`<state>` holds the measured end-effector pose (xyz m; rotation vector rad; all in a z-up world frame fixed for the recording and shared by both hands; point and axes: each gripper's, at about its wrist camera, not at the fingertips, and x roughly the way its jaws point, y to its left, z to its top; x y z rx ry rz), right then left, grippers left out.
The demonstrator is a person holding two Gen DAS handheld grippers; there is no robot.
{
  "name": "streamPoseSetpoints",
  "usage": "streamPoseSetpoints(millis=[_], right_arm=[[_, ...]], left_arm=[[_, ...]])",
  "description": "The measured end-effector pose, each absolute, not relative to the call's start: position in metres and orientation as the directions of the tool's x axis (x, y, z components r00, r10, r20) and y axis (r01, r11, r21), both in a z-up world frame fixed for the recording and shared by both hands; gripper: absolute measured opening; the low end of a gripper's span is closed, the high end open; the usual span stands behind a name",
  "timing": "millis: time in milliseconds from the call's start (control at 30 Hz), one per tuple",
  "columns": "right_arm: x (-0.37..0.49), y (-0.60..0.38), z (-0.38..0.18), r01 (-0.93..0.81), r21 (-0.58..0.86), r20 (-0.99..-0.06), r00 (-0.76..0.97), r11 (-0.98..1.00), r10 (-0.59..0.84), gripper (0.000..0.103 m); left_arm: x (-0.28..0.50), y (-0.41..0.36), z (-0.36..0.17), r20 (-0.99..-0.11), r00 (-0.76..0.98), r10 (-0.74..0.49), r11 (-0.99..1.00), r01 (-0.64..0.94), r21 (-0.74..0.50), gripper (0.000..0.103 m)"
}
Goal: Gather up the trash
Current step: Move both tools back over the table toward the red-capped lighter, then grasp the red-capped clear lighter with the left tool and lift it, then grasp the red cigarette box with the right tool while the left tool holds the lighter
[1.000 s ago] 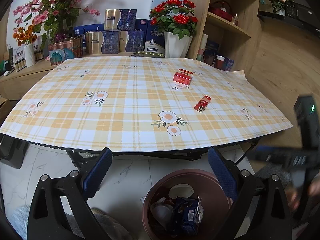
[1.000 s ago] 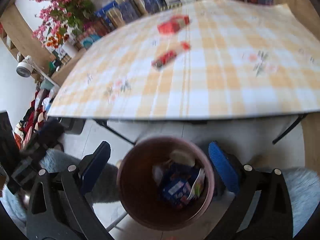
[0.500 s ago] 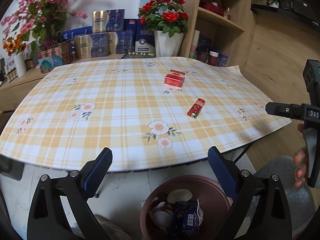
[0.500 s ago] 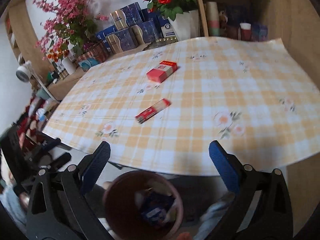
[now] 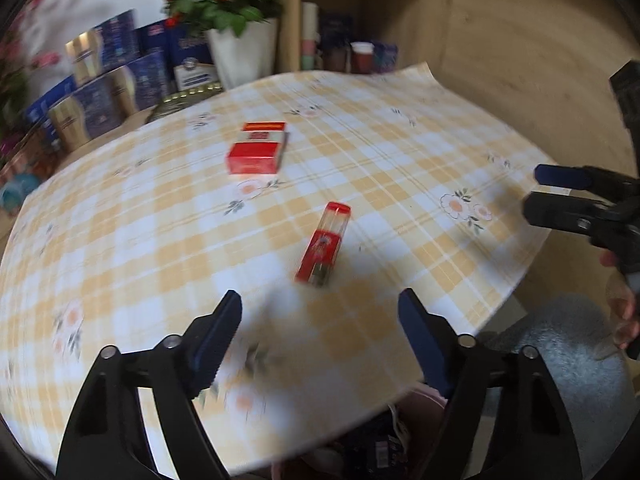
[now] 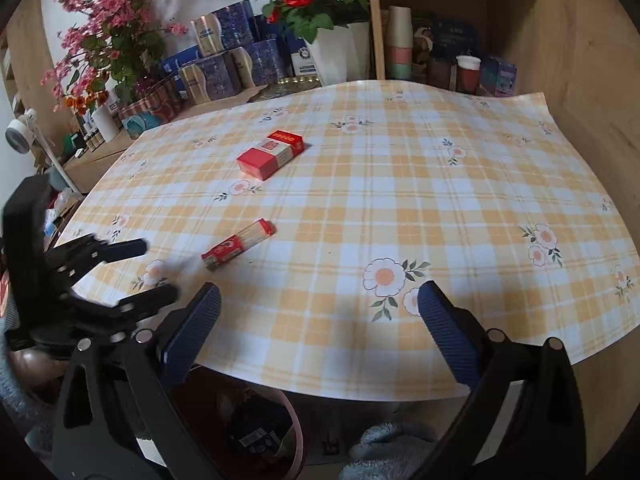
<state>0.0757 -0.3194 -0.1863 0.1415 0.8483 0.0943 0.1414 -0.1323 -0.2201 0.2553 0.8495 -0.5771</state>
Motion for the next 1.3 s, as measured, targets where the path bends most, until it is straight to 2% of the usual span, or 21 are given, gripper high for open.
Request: streamPoseSetpoints(millis=[100,233,367,533,567,733,967,1167,1300], right_arm=[[0.083,-0.330,-0.193,-0.005,0.195,-0.748,0.646,0.981,0.152,0.097],[0.085,-0.338,-0.197,0.006,0.220,-0.749,0.642,0.976,0.164,0.097],[0.087,-0.345,-0.200,0.014,0.230,-0.750,0.640,0.973,0.168,0.097],[0.090,-0.352,-0.204,0.026,0.251,-0.752,0.635,0.968,0.177,0.097],[0.090,-0.353,-0.205,0.030,0.254,-0.753,0.634,0.967,0.179,0.097],[0.097,-0.353,-0.208,0.027,0.267,-0.760,0.620,0.963,0.193,0.097],[0.134,-0.333,-0.203,-0.040,0.253,-0.781,0.581,0.967,0.228,0.097],[0.204,-0.287,-0.193,-0.081,0.216,-0.789,0.572,0.973,0.223,0.097],[0.261,-0.258,-0.200,-0.030,0.232,-0.808,0.551,0.972,0.209,0.097]], left_arm=[[0.166,-0.150,-0.232,-0.797,0.469,-0.380,0.810,0.585,-0.042,0.059],[0.188,-0.168,-0.244,-0.825,0.434,-0.363,0.803,0.595,-0.040,0.054],[0.197,-0.183,-0.253,-0.849,0.416,-0.326,0.785,0.619,0.002,0.039],[0.202,-0.191,-0.254,-0.851,0.416,-0.321,0.776,0.631,0.016,0.034],[0.203,-0.191,-0.254,-0.851,0.416,-0.322,0.774,0.633,0.017,0.026],[0.202,-0.180,-0.251,-0.839,0.397,-0.371,0.785,0.616,-0.056,0.024],[0.201,-0.120,-0.222,-0.766,0.470,-0.438,0.854,0.485,-0.191,0.023],[0.204,-0.061,-0.200,-0.727,0.548,-0.414,0.897,0.382,-0.223,0.023],[0.205,-0.033,-0.191,-0.709,0.589,-0.388,0.914,0.343,-0.215,0.023]])
